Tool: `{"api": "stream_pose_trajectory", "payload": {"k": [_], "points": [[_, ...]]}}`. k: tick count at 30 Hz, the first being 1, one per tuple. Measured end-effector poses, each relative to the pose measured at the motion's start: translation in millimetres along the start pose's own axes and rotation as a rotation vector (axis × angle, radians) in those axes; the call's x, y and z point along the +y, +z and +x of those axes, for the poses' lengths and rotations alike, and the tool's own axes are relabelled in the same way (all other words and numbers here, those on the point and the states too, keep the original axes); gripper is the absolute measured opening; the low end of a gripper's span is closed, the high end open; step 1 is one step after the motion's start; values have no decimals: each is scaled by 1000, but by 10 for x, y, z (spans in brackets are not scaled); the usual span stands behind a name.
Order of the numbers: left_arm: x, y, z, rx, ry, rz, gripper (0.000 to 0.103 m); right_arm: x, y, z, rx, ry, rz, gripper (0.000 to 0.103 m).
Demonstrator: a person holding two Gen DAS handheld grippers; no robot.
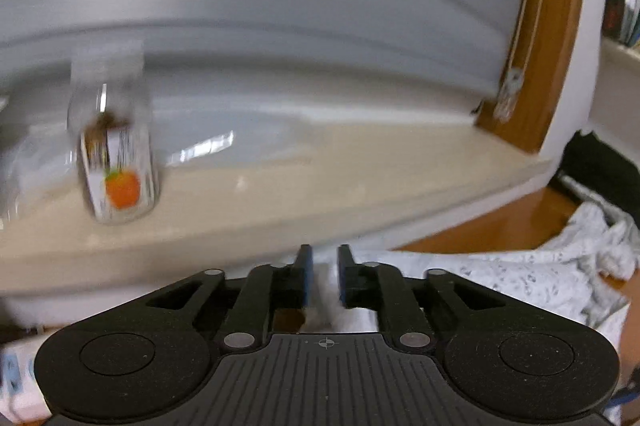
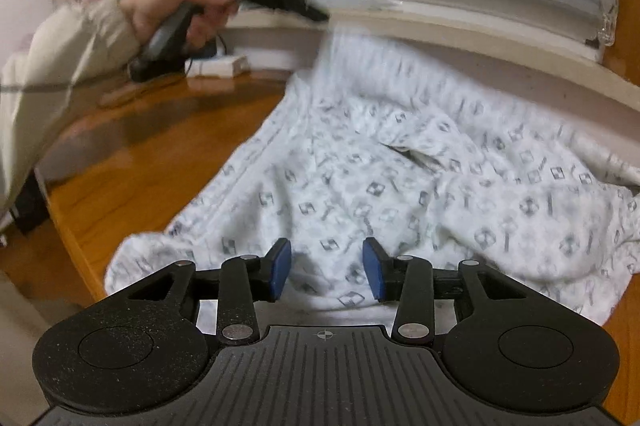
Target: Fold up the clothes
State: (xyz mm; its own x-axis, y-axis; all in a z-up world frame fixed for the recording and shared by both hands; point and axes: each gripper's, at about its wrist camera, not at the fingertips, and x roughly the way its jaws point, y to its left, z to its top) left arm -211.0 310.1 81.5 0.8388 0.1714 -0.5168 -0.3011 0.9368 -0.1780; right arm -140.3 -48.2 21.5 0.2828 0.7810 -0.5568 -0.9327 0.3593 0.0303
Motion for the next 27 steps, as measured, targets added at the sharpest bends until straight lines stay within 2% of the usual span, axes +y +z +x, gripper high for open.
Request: {"api": "stream_pose_trajectory", "payload": {"k": [3,5,9,14,15,17,19,21,23,25,27], "points": [[-9,-189,83,26,-32,-16,32,55,57,5,-18,2,5,41],[-66,-299,152,38,-49,-20,34,103,103,30,-22,16,7,40],[-155,-469,257,72,-98,-24,35,186,182,112,-25,64,36,40],[-179,-558,241,93,-109,12,35,319,239,250,-4,93,24,39],[-178,-564,227,95,-112,18,35,337,246,279,3,98,21,36],[-170,-586,182,102,-105,37,35,353,261,334,16,119,19,5],[-227,-554,237,106,-97,45,35,325,295,333,9,174,51,2],[-196,-551,210,105,-114,31,35,263,344,236,-37,286,117,2],[-166,-547,183,105,-131,18,35,255,409,137,-78,335,144,2],[-143,-541,172,104,-151,1,36,273,439,110,-66,246,91,2],[-140,-540,178,104,-161,-6,44,298,449,129,-43,142,37,6]]}}
